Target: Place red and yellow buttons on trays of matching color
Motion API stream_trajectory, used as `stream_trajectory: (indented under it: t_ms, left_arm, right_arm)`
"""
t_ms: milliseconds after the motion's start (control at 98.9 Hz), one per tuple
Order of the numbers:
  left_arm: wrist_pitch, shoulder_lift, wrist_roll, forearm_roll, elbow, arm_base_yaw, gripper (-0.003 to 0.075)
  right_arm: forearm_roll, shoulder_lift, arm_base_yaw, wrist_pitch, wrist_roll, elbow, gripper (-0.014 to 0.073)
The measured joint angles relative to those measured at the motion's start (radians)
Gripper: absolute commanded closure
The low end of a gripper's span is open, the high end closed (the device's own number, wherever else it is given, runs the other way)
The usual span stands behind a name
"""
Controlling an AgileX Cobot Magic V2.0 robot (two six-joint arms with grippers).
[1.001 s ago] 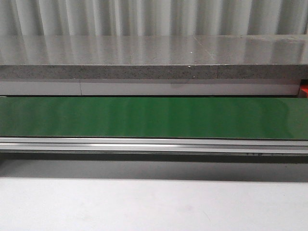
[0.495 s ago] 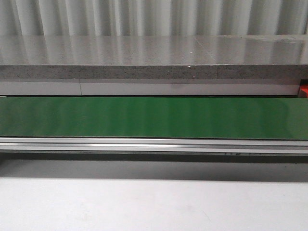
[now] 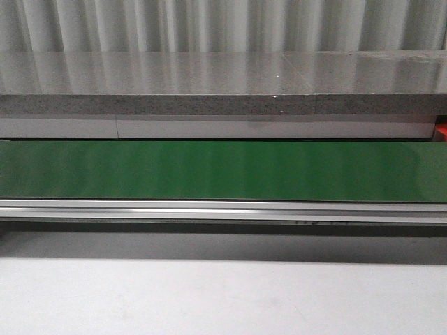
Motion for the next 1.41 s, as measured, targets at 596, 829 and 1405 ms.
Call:
stream_trajectory:
  t_ms: [596,829,1405]
  left_arm:
    - [0.0,0.0,0.0,0.0,0.0,0.0,0.0726]
    - [0.0,0.0,0.0,0.0,0.0,0.0,0.0726]
    - [-0.022,-0.002,0.0,0.023,0.017,0.0,0.0726]
  right_arm:
    - [0.0,0.0,0.0,-0.337,0.034,0.256,0.0656]
    - [0.0,0.0,0.0,-0.335,0.035,0.256,0.0656]
    - [0.0,0.0,0.0,-0.334,0.036,0.257,0.0656]
